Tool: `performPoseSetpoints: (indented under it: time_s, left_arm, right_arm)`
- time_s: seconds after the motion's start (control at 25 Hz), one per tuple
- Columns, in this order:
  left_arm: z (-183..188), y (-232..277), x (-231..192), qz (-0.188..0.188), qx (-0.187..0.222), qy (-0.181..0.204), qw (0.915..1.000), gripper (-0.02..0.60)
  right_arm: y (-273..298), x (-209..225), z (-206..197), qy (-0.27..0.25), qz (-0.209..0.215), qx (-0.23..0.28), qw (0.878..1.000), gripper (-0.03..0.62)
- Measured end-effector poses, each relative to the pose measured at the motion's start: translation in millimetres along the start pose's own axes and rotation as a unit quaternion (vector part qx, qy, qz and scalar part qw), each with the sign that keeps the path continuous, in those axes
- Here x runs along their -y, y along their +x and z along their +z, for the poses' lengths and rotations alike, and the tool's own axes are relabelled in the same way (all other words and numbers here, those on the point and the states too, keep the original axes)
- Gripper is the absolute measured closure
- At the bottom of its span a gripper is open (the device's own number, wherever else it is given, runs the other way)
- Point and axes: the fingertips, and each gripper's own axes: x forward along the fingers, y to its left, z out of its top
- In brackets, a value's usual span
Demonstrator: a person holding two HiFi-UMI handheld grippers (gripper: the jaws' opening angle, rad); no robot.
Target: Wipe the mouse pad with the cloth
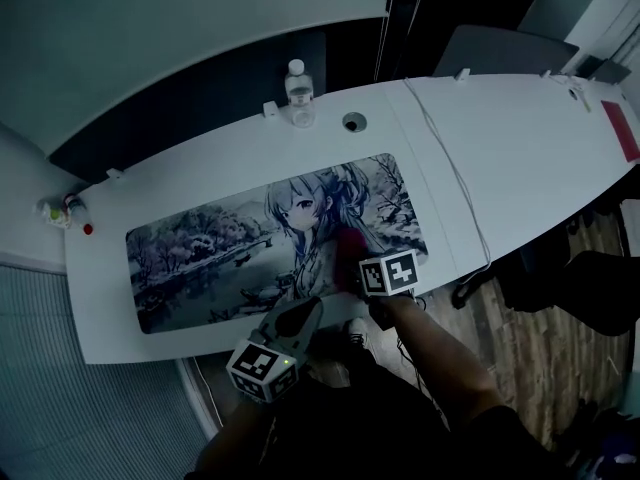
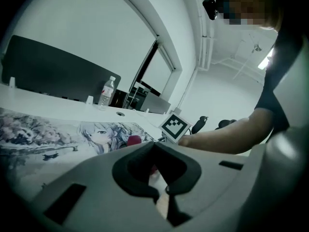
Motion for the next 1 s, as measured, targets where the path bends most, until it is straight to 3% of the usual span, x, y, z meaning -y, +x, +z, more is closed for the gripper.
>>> performPoseSetpoints:
  time_s: [0.36, 1.0]
  left_arm:
    - [3.9, 53.6, 37.8, -0.017, 0.003, 0.007, 0.9998, 0.575]
    - [3.4, 66.9, 51.9, 0.001, -0.002, 0.015, 0.9999, 0.575]
  right_arm:
    - [-41.5, 59.8, -1.2, 0.026, -0.004, 0.004, 1.000, 0.487]
    - [-43.9, 67.2, 0.3, 0.006, 0.019, 0.006, 1.000, 0.487]
